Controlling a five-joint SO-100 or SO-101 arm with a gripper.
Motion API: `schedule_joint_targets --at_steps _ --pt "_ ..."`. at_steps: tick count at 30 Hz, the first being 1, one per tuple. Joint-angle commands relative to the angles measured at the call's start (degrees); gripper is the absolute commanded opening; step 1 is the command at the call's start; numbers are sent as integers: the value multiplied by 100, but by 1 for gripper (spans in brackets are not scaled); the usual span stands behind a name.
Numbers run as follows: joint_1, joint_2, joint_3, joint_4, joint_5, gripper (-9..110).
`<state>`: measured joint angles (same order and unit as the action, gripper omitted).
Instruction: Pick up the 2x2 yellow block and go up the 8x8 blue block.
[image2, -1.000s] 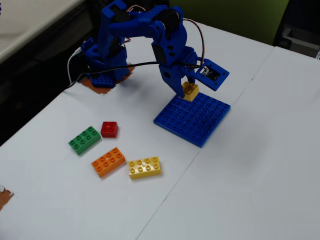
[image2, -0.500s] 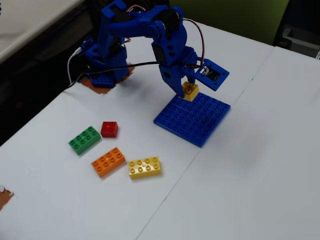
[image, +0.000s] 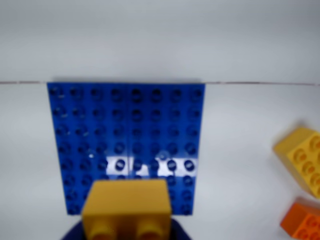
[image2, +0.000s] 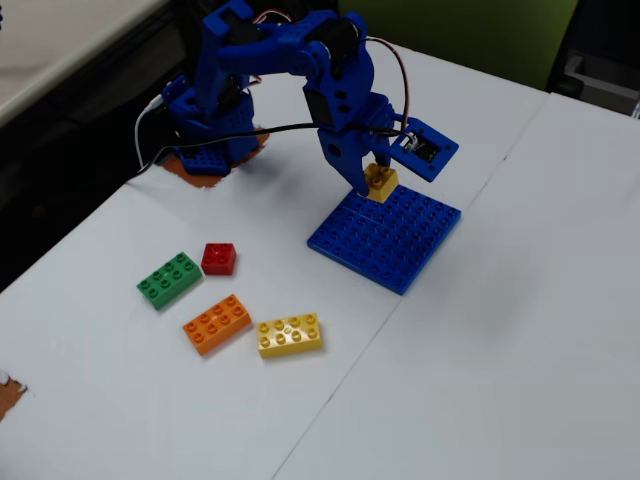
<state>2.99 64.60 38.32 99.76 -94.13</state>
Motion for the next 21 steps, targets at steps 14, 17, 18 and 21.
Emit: schedule_joint_targets --at_steps 14,17,18,21 --pt "-62 62 -97 26 53 0" --pt "-62 62 -97 26 53 0" --pt "-62 62 -97 26 53 0" --pt "-62 62 -97 26 53 0"
